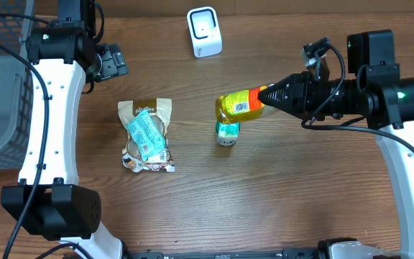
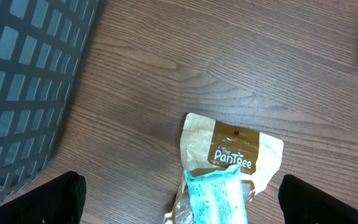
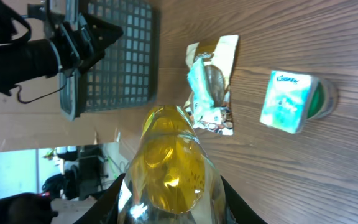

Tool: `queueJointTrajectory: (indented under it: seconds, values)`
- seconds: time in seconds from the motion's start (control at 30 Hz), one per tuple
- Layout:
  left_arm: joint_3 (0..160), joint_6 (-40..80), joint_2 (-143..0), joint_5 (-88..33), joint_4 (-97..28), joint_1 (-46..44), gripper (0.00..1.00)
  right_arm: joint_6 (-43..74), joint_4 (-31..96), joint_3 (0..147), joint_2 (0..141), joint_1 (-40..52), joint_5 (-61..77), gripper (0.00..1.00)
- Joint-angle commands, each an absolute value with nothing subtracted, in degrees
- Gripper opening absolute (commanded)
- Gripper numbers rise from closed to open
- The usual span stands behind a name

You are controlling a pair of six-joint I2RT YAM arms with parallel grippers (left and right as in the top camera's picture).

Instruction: Scan the item barcode

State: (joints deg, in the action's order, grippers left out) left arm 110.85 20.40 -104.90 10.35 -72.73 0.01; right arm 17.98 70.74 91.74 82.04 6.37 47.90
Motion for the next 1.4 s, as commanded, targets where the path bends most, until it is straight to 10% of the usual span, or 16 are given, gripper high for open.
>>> queueJointTrajectory:
  seconds: [0.0, 1.37]
  values:
    - [111.6, 19.3, -104.6, 10.9, -72.8, 0.0, 1.00, 17.6, 70.5, 93.4, 81.3, 6.2, 51.6, 0.06]
    - [111.6, 19.3, -104.6, 10.9, -72.8, 0.0, 1.00, 14.4, 75.8, 93.4, 81.3, 6.2, 61.0, 0.04]
